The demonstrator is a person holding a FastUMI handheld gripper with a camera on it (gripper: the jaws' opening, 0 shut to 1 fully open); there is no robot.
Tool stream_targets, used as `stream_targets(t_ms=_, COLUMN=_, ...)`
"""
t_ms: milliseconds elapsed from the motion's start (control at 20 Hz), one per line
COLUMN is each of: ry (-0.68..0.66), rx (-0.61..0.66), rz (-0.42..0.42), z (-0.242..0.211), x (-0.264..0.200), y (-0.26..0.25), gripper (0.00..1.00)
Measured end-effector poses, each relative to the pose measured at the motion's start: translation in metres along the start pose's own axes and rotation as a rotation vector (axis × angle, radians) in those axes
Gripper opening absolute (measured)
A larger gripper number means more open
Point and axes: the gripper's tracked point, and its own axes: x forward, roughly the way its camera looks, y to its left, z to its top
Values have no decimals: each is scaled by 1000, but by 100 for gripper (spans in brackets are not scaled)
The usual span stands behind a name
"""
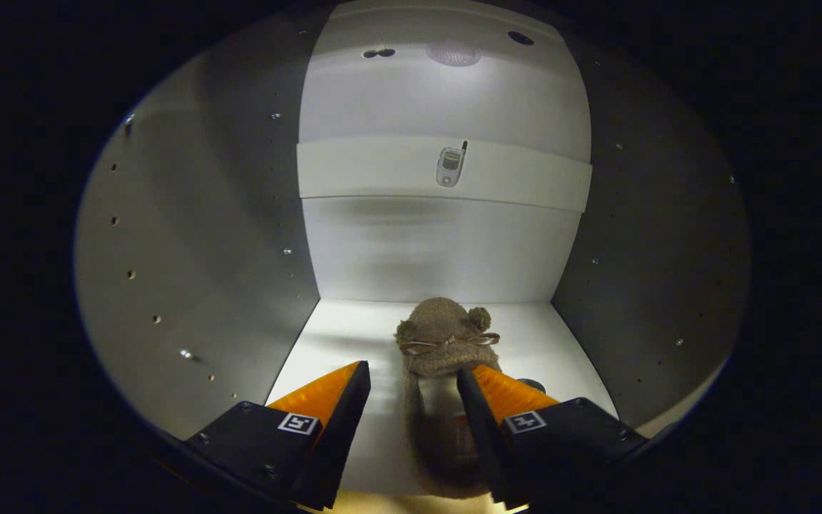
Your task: Open the shoe cabinet door, grab the shoes and put them into the shoe cabinet, then close the shoe cabinet door.
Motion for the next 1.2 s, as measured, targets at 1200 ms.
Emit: stream_targets(t_ms=1200, ry=-398, rx=101, rz=-7, z=32, x=-416, y=-95, gripper=98)
